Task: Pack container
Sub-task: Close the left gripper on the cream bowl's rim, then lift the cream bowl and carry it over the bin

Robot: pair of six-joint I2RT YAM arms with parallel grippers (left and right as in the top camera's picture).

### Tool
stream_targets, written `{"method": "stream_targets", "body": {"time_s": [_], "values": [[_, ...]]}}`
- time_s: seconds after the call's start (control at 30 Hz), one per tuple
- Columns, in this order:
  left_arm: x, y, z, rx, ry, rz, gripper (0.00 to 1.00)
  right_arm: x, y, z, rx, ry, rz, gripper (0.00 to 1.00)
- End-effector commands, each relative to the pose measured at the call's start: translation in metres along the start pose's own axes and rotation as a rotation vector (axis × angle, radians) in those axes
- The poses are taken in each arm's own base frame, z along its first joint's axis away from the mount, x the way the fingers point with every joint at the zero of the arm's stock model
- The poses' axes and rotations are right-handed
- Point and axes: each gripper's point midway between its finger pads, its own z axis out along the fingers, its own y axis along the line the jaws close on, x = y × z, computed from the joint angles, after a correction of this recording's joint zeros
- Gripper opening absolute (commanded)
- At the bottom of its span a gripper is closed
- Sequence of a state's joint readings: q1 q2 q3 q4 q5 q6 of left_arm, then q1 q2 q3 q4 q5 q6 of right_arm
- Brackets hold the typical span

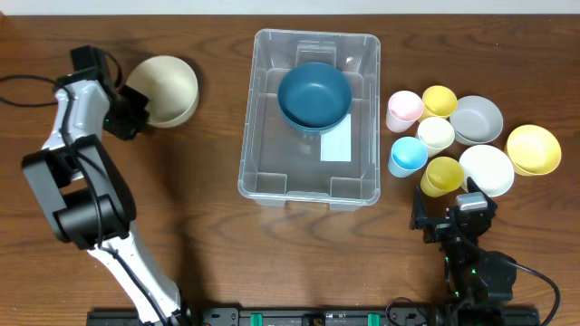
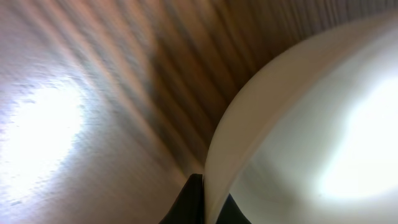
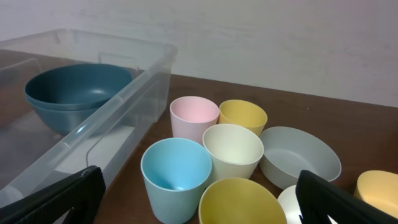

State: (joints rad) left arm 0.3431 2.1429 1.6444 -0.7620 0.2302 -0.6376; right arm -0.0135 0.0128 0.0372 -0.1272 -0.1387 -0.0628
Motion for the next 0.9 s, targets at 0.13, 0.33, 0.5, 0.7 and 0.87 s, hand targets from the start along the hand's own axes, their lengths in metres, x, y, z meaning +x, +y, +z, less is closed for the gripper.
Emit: {"method": "stream_targets", "body": {"time_s": [0.13, 0.33, 0.5, 0.7, 0.87], "values": [[-0.023, -0.011, -0.079, 0.098, -0.145, 0.04, 0.06, 0.0, 0.002, 0.0, -0.008, 0.001, -0.006, 0.99], [-0.008, -0.037, -0.157, 0.206, -0.266, 0.102, 0.06, 0.0, 0.002, 0.0, -0.008, 0.001, -0.006, 0.99], [0.035, -0.073, -0.208, 0.298, -0.326, 0.271, 0.06, 0.0, 0.002, 0.0, -0.008, 0.001, -0.006, 0.99], [0.113, -0.12, -0.229, 0.391, -0.292, 0.478, 0.06, 0.0, 0.002, 0.0, -0.008, 0.001, -0.006, 0.99], [0.174, -0.149, -0.22, 0.421, -0.224, 0.627, 0.06, 0.0, 0.002, 0.0, -0.008, 0.001, -0.006, 0.99]]}}
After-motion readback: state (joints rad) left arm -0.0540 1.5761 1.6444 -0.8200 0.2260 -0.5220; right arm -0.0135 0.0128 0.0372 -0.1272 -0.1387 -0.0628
